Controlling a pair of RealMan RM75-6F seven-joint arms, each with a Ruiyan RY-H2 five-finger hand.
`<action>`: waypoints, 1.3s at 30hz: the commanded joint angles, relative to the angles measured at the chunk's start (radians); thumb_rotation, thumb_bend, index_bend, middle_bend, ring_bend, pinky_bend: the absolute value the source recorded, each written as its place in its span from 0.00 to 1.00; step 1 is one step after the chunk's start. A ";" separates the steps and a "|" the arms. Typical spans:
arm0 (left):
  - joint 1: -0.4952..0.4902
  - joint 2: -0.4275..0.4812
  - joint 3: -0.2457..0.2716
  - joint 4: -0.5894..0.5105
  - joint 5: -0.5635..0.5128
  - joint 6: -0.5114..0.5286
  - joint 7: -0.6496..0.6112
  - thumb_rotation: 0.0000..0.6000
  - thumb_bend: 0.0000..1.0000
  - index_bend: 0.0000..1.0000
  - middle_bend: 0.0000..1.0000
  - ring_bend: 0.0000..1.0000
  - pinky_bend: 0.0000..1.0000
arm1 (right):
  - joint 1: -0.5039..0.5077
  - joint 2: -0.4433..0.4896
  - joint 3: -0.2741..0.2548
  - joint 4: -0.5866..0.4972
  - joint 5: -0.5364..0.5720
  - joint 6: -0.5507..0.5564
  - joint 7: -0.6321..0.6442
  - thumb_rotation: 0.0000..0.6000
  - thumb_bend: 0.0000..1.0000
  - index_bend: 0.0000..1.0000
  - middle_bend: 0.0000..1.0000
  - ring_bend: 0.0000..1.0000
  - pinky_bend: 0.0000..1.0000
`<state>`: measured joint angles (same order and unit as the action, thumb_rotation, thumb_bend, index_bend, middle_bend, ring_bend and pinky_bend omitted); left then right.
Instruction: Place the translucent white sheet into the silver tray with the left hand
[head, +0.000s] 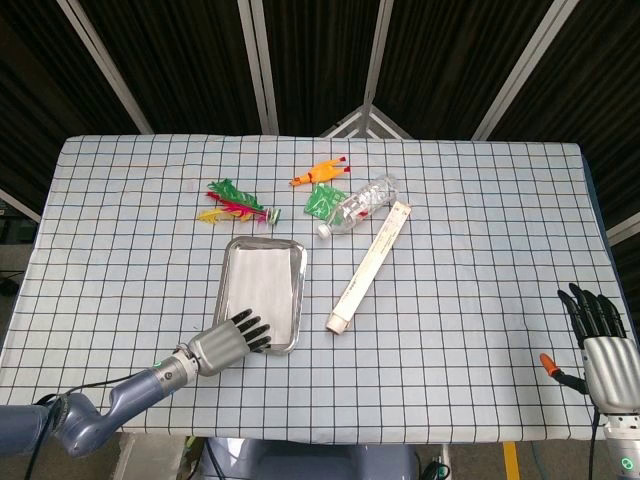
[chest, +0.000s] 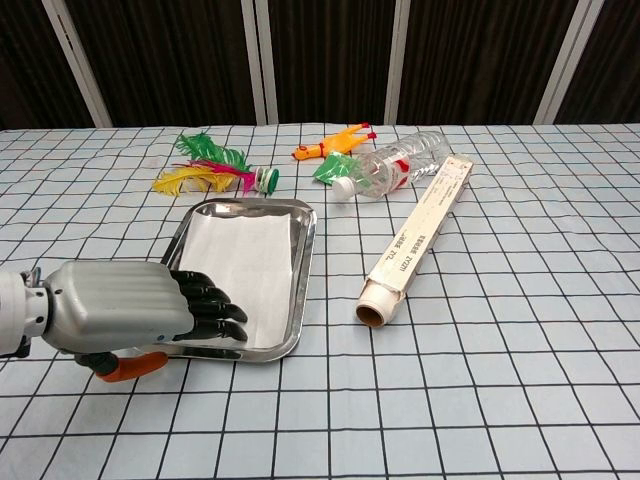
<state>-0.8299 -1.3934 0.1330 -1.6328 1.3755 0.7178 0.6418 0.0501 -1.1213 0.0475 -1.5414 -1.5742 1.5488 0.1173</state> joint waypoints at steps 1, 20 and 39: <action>0.000 0.002 0.002 0.001 0.002 -0.001 -0.001 1.00 0.66 0.00 0.00 0.00 0.00 | 0.000 0.000 0.000 0.000 -0.001 0.000 0.000 1.00 0.29 0.00 0.00 0.00 0.04; -0.006 0.007 -0.002 0.009 0.029 0.001 -0.016 1.00 0.66 0.00 0.00 0.00 0.00 | 0.001 0.000 -0.001 -0.003 -0.003 -0.001 0.000 1.00 0.29 0.00 0.00 0.00 0.04; 0.010 0.027 -0.069 0.032 -0.041 0.046 -0.093 1.00 0.66 0.00 0.00 0.00 0.00 | 0.002 0.002 -0.002 -0.004 -0.006 -0.001 0.007 1.00 0.29 0.00 0.00 0.00 0.04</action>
<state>-0.8177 -1.3664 0.0726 -1.6118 1.3528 0.7720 0.5480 0.0522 -1.1199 0.0458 -1.5456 -1.5800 1.5478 0.1239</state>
